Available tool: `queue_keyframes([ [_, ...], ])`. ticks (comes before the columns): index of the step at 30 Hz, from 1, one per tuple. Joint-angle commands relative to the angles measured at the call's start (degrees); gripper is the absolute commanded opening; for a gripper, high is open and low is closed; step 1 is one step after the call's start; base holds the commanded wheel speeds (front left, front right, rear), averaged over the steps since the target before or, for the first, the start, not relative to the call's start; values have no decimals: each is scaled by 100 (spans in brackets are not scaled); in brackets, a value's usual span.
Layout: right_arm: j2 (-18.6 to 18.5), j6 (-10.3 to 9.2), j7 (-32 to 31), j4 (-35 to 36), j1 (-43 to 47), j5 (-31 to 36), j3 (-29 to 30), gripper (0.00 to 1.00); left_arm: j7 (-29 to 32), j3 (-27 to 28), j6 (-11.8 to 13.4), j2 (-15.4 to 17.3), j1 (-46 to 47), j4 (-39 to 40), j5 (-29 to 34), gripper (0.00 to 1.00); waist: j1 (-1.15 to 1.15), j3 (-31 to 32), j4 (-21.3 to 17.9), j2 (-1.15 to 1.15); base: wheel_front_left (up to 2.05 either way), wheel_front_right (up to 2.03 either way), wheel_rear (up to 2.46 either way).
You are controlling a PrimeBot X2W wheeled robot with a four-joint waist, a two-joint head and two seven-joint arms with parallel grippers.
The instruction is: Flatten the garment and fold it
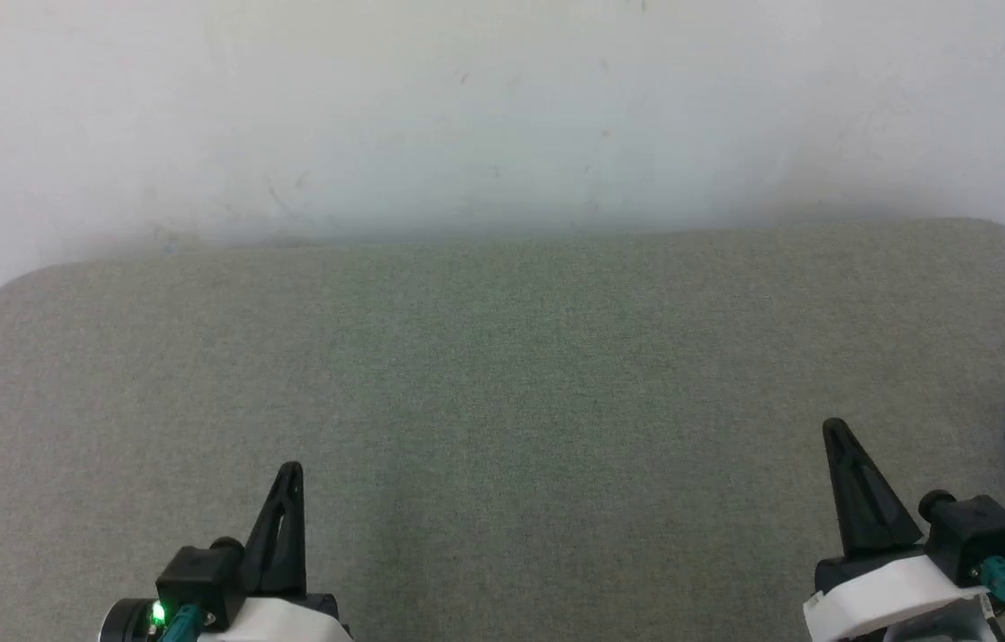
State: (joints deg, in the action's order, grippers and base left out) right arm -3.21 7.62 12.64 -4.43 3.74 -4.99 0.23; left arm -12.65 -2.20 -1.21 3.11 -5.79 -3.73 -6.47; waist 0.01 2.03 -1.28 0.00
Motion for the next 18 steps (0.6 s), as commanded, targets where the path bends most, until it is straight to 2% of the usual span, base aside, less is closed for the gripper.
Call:
queue_keyframes([
  [1,7,-2,-23,46,-57,61,-3,0,25,26,19,-4,74,31,48,0,0,-2,2,0,0,0,0],
  [18,11,-4,-222,109,-108,131,-7,0,224,57,35,-7,155,86,144,0,0,-34,22,0,0,0,0],
])
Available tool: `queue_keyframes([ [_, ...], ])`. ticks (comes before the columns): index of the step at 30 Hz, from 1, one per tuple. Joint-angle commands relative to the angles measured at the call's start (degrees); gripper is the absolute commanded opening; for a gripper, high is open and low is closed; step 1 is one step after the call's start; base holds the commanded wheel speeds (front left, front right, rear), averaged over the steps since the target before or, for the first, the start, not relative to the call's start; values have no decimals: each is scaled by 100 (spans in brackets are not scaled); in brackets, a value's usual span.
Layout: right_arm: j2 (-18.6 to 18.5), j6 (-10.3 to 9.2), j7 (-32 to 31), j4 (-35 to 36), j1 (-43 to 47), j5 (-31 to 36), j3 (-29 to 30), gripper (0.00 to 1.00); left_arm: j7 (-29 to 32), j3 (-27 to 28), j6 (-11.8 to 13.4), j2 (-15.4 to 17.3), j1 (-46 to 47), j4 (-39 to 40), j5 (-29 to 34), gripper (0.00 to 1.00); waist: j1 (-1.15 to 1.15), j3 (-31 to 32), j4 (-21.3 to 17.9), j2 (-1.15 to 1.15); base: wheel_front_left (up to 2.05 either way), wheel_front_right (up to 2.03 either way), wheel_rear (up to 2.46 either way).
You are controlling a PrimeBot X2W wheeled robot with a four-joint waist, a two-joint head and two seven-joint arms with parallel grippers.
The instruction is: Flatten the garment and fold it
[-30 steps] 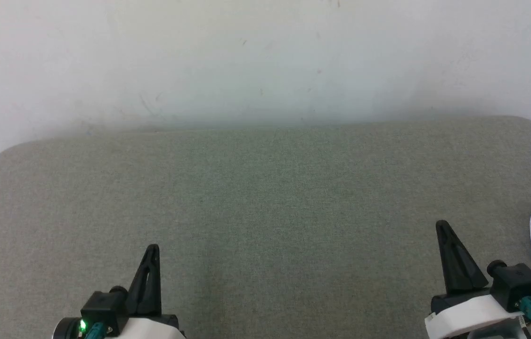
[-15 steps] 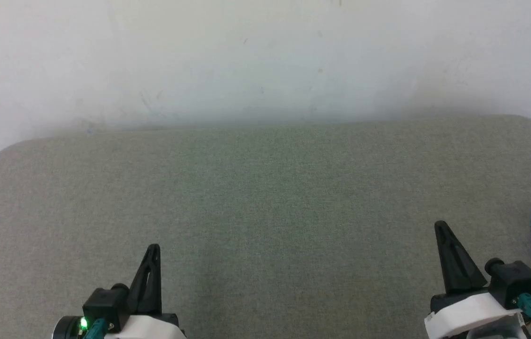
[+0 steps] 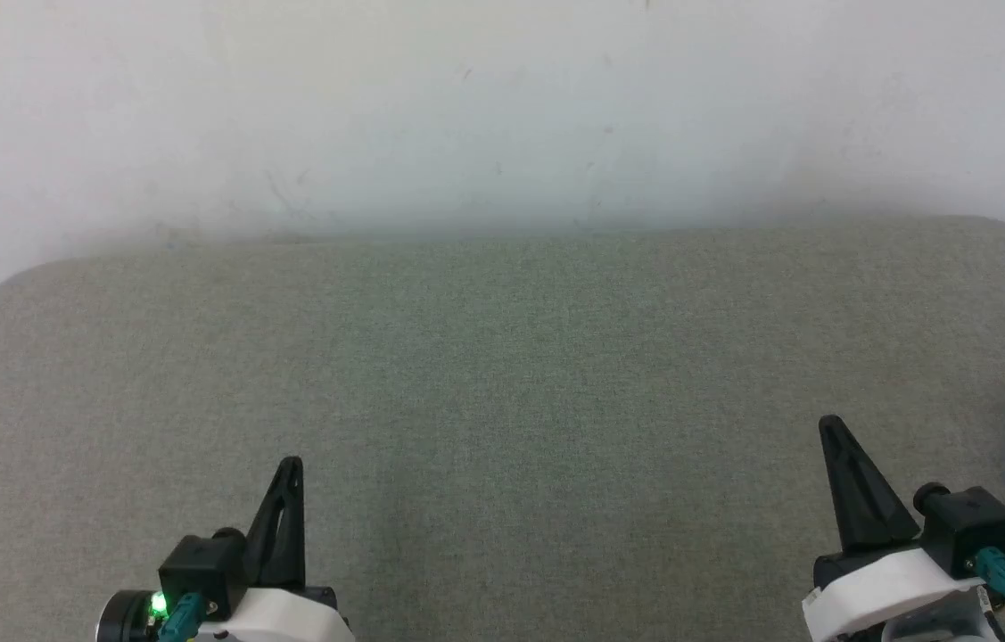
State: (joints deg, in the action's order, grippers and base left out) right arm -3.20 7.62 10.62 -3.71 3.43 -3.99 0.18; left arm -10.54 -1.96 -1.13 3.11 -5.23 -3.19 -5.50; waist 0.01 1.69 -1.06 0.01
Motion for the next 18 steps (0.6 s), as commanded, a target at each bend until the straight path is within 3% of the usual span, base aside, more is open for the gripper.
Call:
queue_keyframes([
  [1,10,-4,-31,41,-79,35,-2,0,25,35,27,-7,104,35,53,0,0,-3,2,-1,0,0,0],
  [18,15,-6,-231,104,-130,106,-5,0,224,66,44,-10,185,90,149,0,0,-35,22,-1,0,0,0],
])
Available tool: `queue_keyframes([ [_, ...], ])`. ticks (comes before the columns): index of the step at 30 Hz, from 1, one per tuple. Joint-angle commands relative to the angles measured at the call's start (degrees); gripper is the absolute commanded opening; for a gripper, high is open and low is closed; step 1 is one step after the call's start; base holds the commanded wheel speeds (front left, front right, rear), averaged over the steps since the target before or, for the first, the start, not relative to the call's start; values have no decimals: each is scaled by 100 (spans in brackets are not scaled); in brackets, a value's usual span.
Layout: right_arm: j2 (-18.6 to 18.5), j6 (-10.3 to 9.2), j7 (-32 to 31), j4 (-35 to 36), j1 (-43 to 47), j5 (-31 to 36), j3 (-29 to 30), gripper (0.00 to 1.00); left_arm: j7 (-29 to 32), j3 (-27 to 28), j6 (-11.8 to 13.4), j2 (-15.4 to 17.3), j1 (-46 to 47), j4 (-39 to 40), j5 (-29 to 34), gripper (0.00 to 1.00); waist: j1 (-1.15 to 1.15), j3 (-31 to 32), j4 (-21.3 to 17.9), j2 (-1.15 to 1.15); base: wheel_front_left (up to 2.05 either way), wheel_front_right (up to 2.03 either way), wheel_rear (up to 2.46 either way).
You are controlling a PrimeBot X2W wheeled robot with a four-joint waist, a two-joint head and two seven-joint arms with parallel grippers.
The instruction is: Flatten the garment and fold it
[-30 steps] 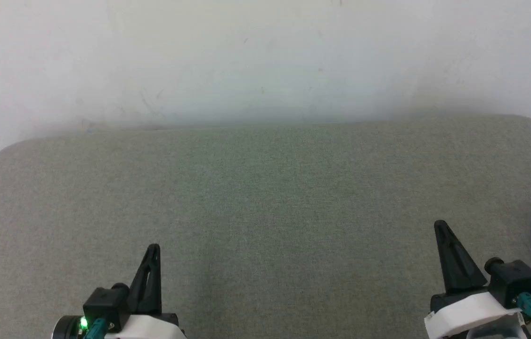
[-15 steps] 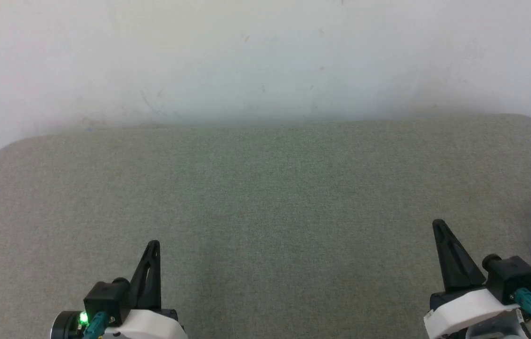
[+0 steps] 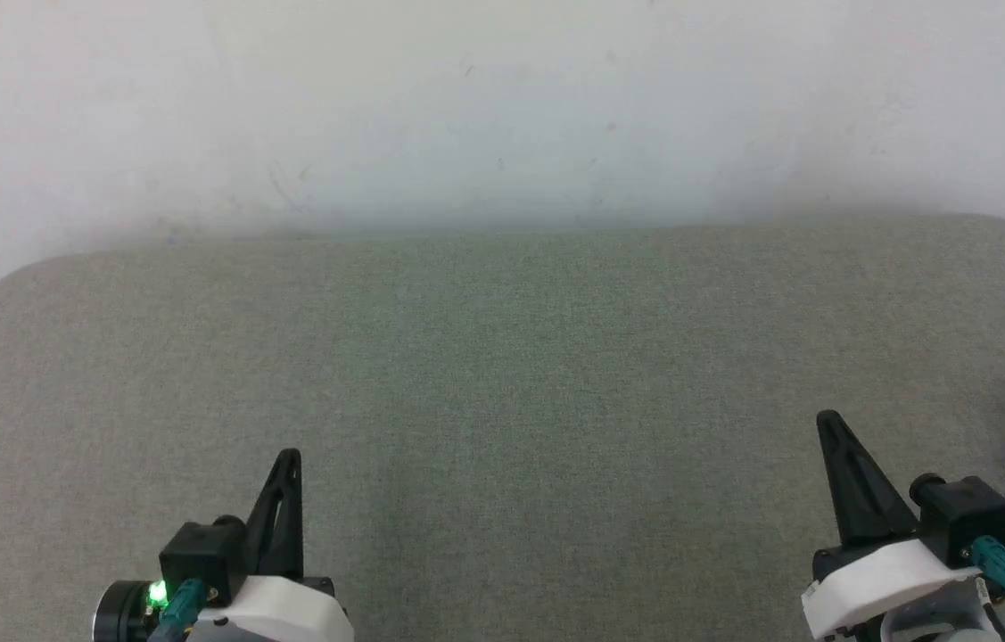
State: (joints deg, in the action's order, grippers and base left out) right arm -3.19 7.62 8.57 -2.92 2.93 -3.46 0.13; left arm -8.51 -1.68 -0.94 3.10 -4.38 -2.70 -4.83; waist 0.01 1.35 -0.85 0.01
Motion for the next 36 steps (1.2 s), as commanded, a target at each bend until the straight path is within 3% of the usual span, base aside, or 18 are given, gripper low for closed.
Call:
queue_keyframes([
  [1,14,-6,-38,29,-83,56,0,0,33,39,26,-9,104,44,88,0,0,-3,2,-1,0,0,0],
  [36,22,-9,-436,157,-185,197,-6,0,430,102,59,-16,266,154,280,0,0,-67,42,-1,0,0,0],
])
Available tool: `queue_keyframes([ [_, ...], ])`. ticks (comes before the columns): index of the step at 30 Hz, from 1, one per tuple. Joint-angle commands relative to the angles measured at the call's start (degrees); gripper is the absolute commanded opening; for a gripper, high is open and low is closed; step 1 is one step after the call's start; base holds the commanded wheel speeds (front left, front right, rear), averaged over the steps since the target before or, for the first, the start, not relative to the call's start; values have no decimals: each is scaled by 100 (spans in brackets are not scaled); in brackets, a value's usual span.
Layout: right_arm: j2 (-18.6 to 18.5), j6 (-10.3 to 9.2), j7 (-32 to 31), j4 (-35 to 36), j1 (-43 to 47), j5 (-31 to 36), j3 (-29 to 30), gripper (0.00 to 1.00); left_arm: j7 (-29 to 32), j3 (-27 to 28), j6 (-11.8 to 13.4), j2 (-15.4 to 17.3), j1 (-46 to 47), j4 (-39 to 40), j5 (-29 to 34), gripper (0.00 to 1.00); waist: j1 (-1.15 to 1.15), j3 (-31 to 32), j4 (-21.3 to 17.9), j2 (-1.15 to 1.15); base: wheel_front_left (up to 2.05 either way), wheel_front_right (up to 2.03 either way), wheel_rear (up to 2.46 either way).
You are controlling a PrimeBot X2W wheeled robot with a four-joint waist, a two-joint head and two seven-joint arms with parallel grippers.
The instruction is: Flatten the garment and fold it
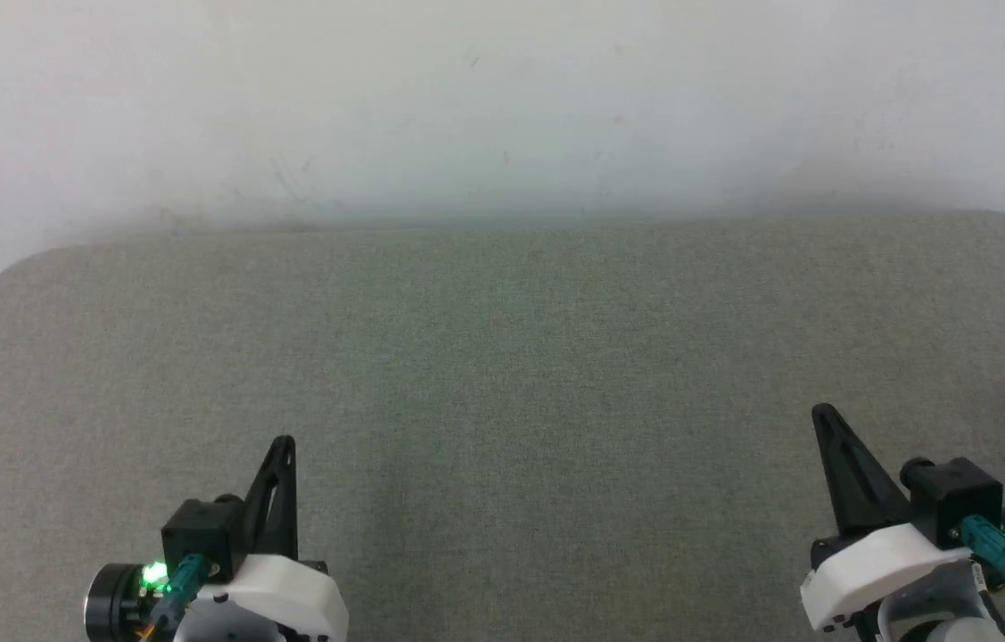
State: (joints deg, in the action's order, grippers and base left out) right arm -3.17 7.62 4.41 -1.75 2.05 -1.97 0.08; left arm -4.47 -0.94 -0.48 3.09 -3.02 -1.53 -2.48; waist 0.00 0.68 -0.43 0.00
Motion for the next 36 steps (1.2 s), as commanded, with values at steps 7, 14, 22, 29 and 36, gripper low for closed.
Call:
queue_keyframes([
  [7,22,-10,-102,67,-118,77,-3,0,108,41,20,-16,164,60,84,0,0,-13,8,0,0,0,0],
  [14,24,-11,-184,93,-139,106,-4,0,190,54,26,-17,197,82,124,0,0,-26,17,0,0,0,0],
  [22,26,-12,-277,123,-163,139,-6,0,283,68,34,-19,235,108,169,0,0,-41,26,0,0,0,0],
  [29,27,-12,-359,149,-184,168,-7,0,365,81,41,-20,269,131,208,0,0,-55,35,0,0,0,0],
  [36,29,-13,-441,175,-205,197,-8,0,447,94,48,-22,302,153,248,0,0,-68,43,0,0,0,0],
])
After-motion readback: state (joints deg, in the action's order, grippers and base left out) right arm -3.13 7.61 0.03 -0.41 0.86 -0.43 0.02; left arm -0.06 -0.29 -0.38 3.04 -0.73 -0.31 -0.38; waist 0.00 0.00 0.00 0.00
